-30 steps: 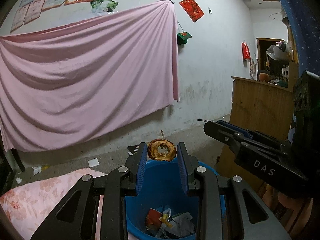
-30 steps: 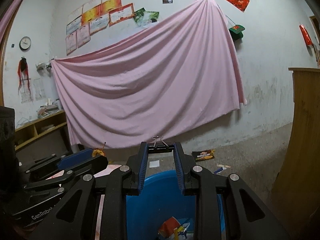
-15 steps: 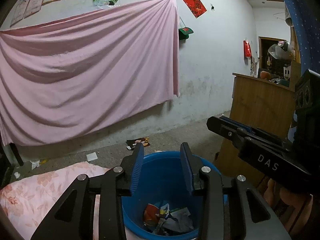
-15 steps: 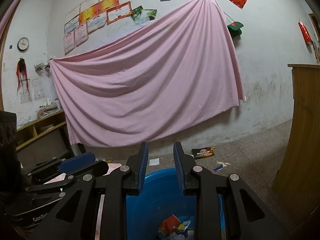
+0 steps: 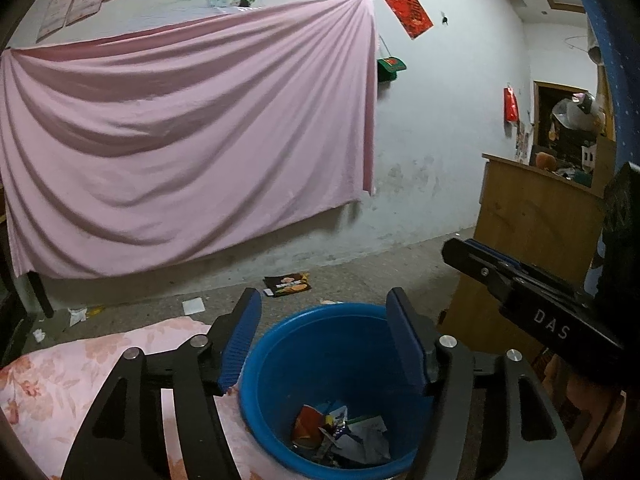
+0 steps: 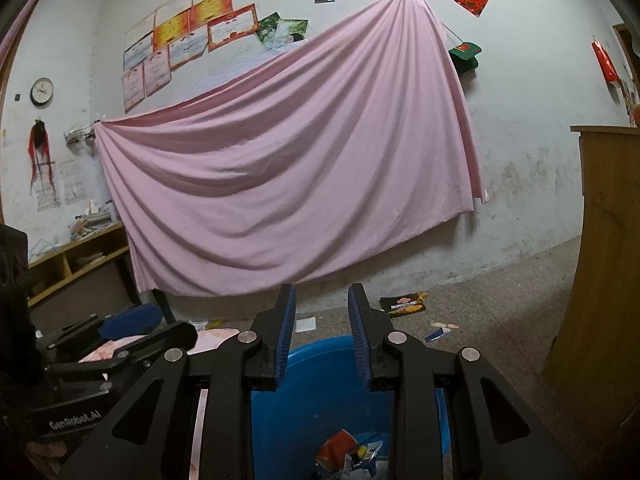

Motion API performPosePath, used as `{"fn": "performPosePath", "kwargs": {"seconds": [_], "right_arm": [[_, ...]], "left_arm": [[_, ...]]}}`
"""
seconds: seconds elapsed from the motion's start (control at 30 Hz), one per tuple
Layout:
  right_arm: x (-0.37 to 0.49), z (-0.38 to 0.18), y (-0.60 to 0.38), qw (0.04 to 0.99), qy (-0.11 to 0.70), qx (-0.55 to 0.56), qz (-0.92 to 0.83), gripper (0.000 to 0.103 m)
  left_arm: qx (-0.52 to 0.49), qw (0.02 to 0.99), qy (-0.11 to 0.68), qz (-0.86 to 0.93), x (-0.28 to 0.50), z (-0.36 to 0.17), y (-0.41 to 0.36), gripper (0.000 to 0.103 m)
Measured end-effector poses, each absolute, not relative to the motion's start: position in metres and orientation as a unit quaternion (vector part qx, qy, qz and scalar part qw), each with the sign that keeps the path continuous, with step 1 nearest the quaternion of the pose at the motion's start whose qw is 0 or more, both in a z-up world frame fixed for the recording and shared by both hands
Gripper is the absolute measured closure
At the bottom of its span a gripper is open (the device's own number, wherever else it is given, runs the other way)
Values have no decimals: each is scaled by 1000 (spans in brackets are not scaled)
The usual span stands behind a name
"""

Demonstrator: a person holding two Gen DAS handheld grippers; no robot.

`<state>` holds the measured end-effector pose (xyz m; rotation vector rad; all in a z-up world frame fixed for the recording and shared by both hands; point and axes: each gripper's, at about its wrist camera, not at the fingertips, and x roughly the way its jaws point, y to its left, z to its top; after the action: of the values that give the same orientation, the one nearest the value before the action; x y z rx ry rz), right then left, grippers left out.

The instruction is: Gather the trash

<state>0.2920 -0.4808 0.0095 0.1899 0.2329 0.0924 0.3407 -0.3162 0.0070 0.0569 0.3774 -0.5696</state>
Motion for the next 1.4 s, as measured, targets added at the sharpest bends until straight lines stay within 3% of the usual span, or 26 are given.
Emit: {"fn": "performPosePath", "kwargs": {"seconds": [0.13, 0.23, 0.37, 0.53, 0.63, 0.7, 1.03, 1.4], "right_arm": [[291, 9, -477, 988, 115, 92, 46, 76], [290, 9, -475, 988, 113, 90, 45, 67], [289, 10, -476, 989, 108, 92, 46, 61], [289, 11, -477, 989, 104, 94, 44, 52], [289, 12, -478, 989, 102, 97, 41, 45], [288, 13, -478, 989, 98, 99, 41, 32], [281, 19, -475, 990, 83, 108, 28, 0], [253, 22, -449, 990, 82, 107, 41, 0]], "left_arm": [[22, 946, 186, -266, 343, 12, -305, 39], [16, 948, 185, -258, 343, 16, -299, 31], [10, 952, 183, -247, 342, 19, -289, 28], [-9, 957, 182, -226, 340, 21, -277, 10], [-23, 960, 179, -212, 340, 22, -269, 6], [-25, 963, 179, -201, 341, 24, -267, 6], [-47, 966, 174, -185, 334, 27, -243, 2], [-58, 974, 161, -151, 296, 34, -203, 2]]}}
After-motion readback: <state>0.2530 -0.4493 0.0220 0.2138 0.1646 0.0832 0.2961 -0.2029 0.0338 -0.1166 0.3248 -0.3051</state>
